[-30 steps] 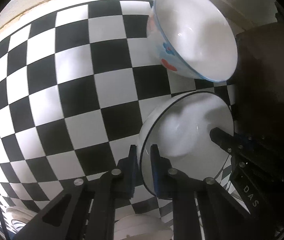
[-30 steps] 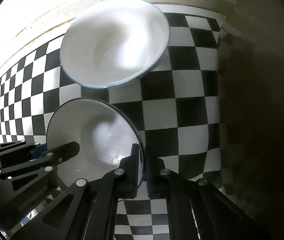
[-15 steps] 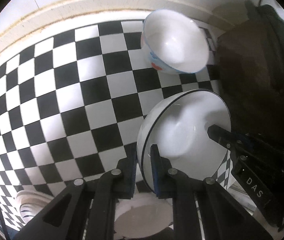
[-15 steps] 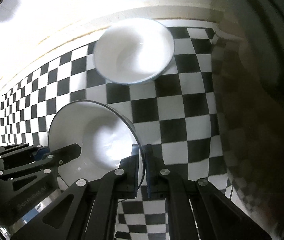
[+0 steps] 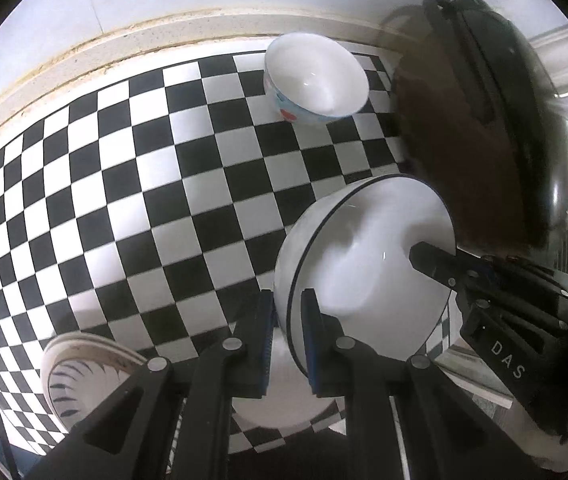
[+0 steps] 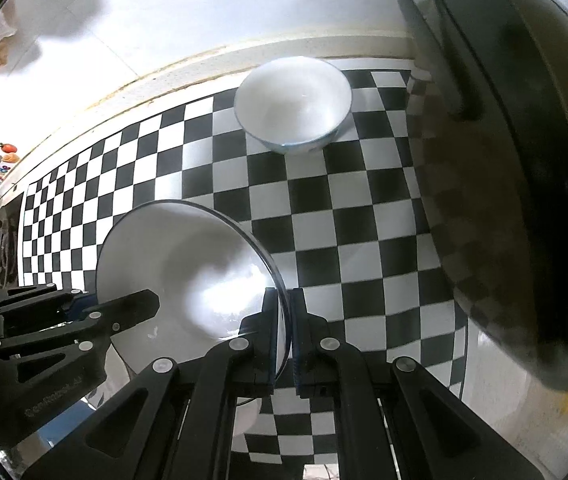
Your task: Organize plates and bowls
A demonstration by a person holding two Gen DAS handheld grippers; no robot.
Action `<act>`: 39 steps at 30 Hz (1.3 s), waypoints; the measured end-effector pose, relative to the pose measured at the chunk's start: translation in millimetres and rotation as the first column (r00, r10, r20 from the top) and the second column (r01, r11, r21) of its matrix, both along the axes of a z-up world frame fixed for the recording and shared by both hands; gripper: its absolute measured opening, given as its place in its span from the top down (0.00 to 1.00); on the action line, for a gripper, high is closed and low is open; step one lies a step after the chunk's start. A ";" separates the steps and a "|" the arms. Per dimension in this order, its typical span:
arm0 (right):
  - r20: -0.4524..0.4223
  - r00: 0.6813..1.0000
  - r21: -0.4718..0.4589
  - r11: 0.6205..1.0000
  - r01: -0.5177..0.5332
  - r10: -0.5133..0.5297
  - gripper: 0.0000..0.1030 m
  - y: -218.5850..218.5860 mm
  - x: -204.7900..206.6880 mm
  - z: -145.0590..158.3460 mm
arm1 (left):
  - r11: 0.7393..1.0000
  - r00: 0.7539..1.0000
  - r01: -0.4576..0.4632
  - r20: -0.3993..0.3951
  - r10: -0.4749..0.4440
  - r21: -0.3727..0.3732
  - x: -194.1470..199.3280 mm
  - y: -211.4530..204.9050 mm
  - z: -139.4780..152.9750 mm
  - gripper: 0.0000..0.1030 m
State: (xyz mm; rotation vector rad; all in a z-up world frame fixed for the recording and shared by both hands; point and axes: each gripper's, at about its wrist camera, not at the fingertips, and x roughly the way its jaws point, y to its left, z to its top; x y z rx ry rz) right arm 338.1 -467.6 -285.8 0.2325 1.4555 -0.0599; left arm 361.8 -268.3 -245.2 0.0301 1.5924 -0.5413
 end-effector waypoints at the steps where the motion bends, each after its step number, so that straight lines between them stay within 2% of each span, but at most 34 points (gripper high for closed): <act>1: 0.000 1.000 0.003 1.000 0.000 0.000 0.93 1.2 -3.2 1.1 | 1.000 1.000 0.003 -0.002 -0.003 -0.002 -3.7 2.2 0.6 0.89; 10: -0.001 1.000 0.019 1.000 -0.016 0.016 0.94 19.6 -36.3 3.9 | 1.000 0.999 0.006 -0.032 -0.006 -0.008 -29.2 19.3 -5.1 0.89; 28: -0.108 0.993 0.075 0.996 -0.044 0.052 0.94 50.4 -74.5 -48.7 | 0.998 0.990 0.010 -0.139 -0.002 0.058 -68.9 44.6 -58.0 0.89; 34: -0.139 0.988 0.079 0.995 -0.052 0.063 0.93 55.9 -78.6 -62.5 | 0.995 0.992 0.041 -0.124 -0.030 0.086 -75.1 39.3 -64.6 0.89; 39: -0.168 0.984 0.100 0.994 -0.042 0.058 0.93 56.7 -81.2 -72.0 | 0.993 0.989 0.060 -0.142 -0.045 0.106 -78.9 39.0 -70.7 0.89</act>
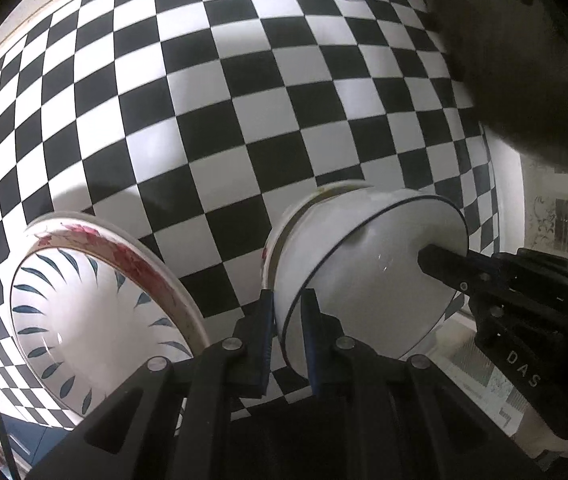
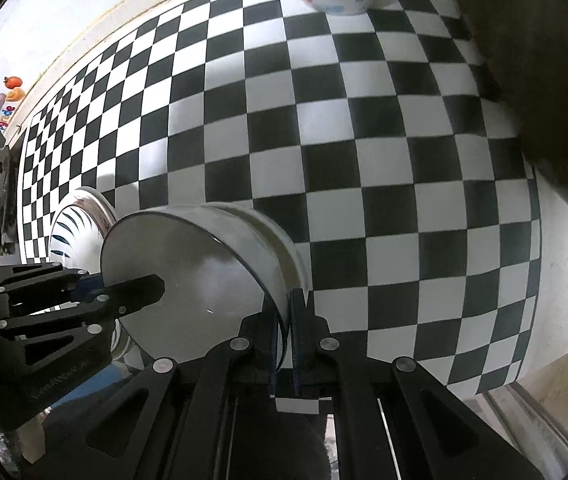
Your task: Organize plates and bowls
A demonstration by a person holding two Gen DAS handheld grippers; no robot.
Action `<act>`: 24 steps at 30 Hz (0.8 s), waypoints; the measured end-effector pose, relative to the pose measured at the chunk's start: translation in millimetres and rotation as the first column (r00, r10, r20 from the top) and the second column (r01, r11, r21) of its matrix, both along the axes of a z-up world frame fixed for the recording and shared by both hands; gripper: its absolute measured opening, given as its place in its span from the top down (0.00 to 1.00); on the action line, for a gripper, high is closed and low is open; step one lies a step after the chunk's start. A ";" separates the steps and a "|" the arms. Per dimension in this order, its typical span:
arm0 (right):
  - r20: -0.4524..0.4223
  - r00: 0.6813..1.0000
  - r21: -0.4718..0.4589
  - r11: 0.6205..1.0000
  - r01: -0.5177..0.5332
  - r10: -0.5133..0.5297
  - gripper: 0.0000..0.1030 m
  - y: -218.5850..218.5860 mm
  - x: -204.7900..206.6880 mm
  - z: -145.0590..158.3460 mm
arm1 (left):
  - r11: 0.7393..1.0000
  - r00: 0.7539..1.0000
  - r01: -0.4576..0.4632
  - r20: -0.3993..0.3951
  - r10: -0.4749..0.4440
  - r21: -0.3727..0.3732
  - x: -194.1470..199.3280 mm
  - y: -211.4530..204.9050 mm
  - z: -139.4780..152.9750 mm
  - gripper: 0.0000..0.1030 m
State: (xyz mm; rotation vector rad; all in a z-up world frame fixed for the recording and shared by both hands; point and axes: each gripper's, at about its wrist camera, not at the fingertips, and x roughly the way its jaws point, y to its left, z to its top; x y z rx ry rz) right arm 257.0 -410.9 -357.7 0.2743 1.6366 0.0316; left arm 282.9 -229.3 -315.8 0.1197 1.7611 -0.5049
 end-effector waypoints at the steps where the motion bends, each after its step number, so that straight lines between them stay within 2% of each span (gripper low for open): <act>1: -0.009 1.000 0.002 1.000 -0.002 0.002 0.93 1.0 0.3 -2.1 | 1.000 1.000 0.004 -0.005 -0.004 0.004 -0.8 0.0 -1.5 0.89; 15: -0.104 0.993 0.014 0.999 0.049 -0.047 0.92 -3.4 3.4 -15.4 | 0.999 0.998 0.020 -0.053 -0.019 0.028 9.2 -2.9 -7.2 0.88; 24: -0.116 0.991 0.015 0.998 0.066 -0.064 0.90 -9.5 2.0 -14.2 | 0.999 0.999 0.023 -0.045 -0.022 0.031 8.6 -1.9 -6.3 0.88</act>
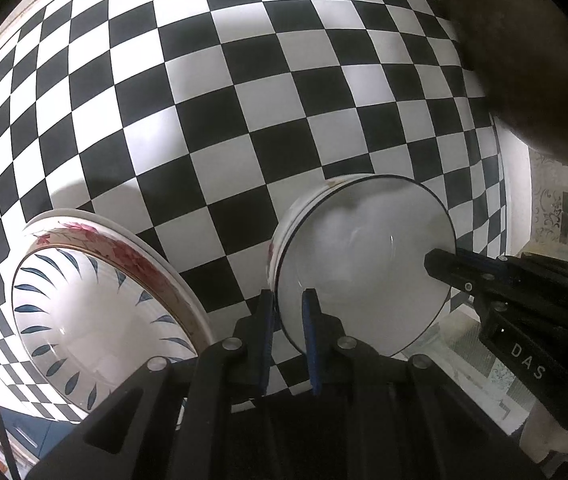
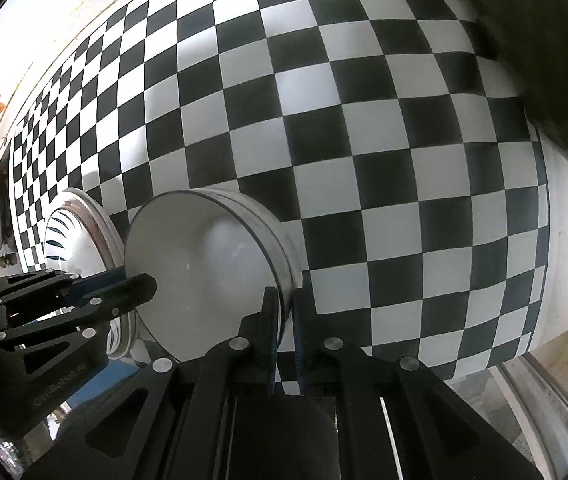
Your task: Organize plates and bowls
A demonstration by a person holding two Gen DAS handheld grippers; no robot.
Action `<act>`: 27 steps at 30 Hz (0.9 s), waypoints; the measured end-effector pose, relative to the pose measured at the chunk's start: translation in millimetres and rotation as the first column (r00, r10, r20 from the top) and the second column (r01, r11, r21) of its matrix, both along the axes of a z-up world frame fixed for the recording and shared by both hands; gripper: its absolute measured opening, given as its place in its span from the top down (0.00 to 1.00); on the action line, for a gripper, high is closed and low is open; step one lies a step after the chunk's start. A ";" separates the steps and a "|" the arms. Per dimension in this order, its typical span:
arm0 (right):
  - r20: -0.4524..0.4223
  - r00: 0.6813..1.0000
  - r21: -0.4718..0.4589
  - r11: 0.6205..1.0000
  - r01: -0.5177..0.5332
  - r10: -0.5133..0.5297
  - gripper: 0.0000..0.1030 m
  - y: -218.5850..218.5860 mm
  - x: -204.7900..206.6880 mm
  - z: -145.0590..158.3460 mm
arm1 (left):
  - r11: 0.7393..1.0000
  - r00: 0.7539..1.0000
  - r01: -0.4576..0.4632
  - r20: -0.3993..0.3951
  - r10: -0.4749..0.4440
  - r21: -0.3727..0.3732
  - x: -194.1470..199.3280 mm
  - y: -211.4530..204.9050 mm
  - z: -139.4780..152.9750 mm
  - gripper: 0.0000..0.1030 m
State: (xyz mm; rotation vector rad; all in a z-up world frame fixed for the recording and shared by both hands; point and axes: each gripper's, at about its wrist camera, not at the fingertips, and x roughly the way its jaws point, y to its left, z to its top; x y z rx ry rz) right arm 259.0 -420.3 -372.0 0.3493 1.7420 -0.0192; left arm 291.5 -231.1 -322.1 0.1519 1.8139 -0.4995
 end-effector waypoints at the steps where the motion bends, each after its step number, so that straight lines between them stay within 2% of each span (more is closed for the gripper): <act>1: 0.000 1.000 0.001 1.000 0.001 -0.001 0.90 -0.1 -0.1 0.4 | 1.000 1.000 -0.006 -0.001 0.006 -0.002 -0.2 -0.2 0.2 0.88; 6: 0.012 1.000 0.013 1.000 0.007 -0.007 0.90 -5.9 0.2 7.3 | 1.000 0.999 -0.007 0.049 0.008 -0.011 -0.9 4.7 18.4 0.88; 9: 0.041 0.999 0.006 1.000 -0.001 0.001 0.90 -9.9 3.2 21.5 | 1.000 0.992 -0.010 0.122 0.012 -0.024 4.5 7.0 41.7 0.88; 13: 0.103 0.994 -0.006 1.000 -0.018 0.018 0.90 -17.3 19.4 50.5 | 0.996 0.970 -0.045 0.235 0.062 -0.077 28.2 5.7 77.1 0.86; 14: 0.122 0.992 -0.013 0.999 -0.036 0.038 0.87 -19.3 28.7 60.7 | 0.994 0.964 -0.053 0.254 0.075 -0.092 37.2 3.9 83.6 0.85; 15: 0.134 0.989 -0.025 0.998 -0.053 0.056 0.78 -20.8 37.3 68.3 | 0.992 0.959 -0.065 0.267 0.091 -0.106 46.5 3.2 88.2 0.83; 16: 0.149 0.986 -0.039 0.997 -0.066 0.071 0.72 -23.3 46.8 76.0 | 0.988 0.955 -0.086 0.272 0.117 -0.125 59.2 1.0 92.4 0.80; 17: 0.177 0.981 -0.059 0.996 -0.074 0.084 0.63 -26.4 59.6 85.1 | 0.984 0.952 -0.106 0.272 0.141 -0.141 69.6 -0.8 94.4 0.80; 18: 0.210 0.972 -0.084 0.992 -0.089 0.105 0.60 -29.7 75.8 94.9 | 0.979 0.949 -0.126 0.270 0.166 -0.158 81.3 -2.5 96.2 0.80; 22: 0.248 0.955 -0.140 0.982 -0.130 0.162 0.60 -44.4 144.1 109.4 | 0.959 0.939 -0.195 0.244 0.244 -0.208 131.8 -16.8 91.8 0.80; 27: 0.197 0.950 -0.220 0.955 -0.199 0.244 0.60 -59.1 236.5 90.9 | 0.934 0.933 -0.272 0.176 0.315 -0.231 179.9 -37.0 68.8 0.80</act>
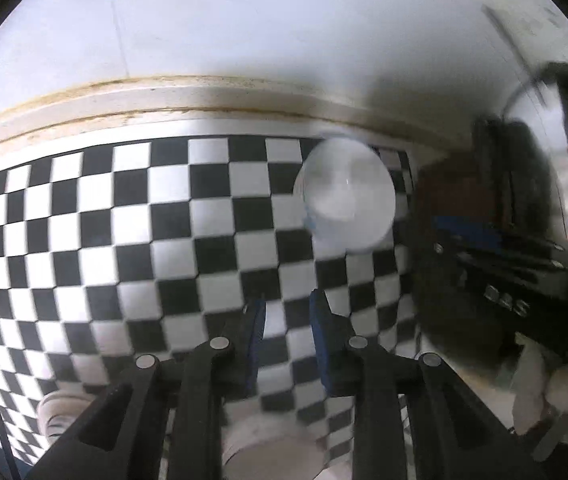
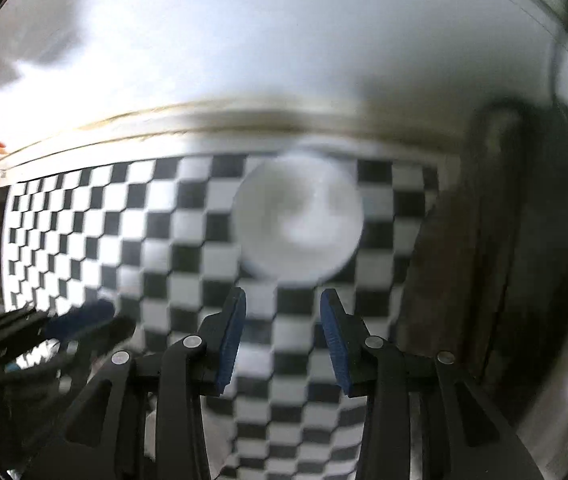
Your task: Organize plates and bowls
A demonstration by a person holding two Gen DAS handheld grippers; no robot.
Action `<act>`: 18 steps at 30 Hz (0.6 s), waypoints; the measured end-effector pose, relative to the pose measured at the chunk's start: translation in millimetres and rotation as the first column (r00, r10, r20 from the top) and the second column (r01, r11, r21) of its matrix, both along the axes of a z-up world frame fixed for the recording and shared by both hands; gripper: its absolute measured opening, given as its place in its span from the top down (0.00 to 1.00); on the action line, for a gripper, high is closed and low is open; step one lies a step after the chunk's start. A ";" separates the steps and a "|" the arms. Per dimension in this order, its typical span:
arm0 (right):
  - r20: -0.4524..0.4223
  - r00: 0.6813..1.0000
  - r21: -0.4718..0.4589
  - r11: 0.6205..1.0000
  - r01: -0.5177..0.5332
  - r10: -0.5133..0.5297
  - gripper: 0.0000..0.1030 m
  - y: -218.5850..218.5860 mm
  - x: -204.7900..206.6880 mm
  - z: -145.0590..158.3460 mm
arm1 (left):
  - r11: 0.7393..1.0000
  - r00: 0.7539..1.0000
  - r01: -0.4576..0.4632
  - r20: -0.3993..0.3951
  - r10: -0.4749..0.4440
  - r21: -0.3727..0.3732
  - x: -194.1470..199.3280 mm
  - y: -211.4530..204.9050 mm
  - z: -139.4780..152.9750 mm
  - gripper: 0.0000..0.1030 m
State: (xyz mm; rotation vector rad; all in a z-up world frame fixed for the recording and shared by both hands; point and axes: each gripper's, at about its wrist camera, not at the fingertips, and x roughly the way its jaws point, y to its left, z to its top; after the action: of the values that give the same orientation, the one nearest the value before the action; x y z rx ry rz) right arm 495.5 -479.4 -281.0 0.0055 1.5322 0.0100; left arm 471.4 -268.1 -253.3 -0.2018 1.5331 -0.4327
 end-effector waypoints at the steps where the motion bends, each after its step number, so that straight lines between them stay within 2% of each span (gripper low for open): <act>1: -0.018 1.000 -0.017 1.000 -0.014 0.014 0.60 -2.1 12.2 -6.6 | 1.000 1.000 -0.012 -0.022 0.011 -0.018 9.8 -4.1 -7.9 0.80; 5: -0.102 0.993 -0.095 0.993 -0.076 0.066 0.60 -8.9 57.2 -41.8 | 0.998 0.995 -0.044 -0.091 0.040 -0.045 32.1 -19.4 -37.2 0.80; 12: -0.180 0.979 -0.165 0.978 -0.125 0.095 0.61 -17.9 83.2 -85.8 | 0.997 0.981 -0.047 -0.190 0.034 -0.064 49.3 -44.4 -84.8 0.80; 16: -0.210 0.973 -0.160 0.979 -0.126 0.091 0.65 -19.7 91.3 -97.2 | 0.997 0.976 -0.040 -0.215 0.027 -0.058 54.3 -52.1 -98.5 0.80; 18: -0.229 0.970 -0.163 0.979 -0.125 0.086 0.73 -19.6 96.0 -104.6 | 0.998 0.976 -0.036 -0.218 0.024 -0.051 55.7 -55.0 -103.7 0.81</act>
State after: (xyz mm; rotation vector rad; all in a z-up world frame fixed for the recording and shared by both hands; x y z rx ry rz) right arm 591.5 -499.0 -385.7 -0.2235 1.7506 -0.0425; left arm 527.1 -323.1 -357.0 -0.3231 1.7311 -0.4406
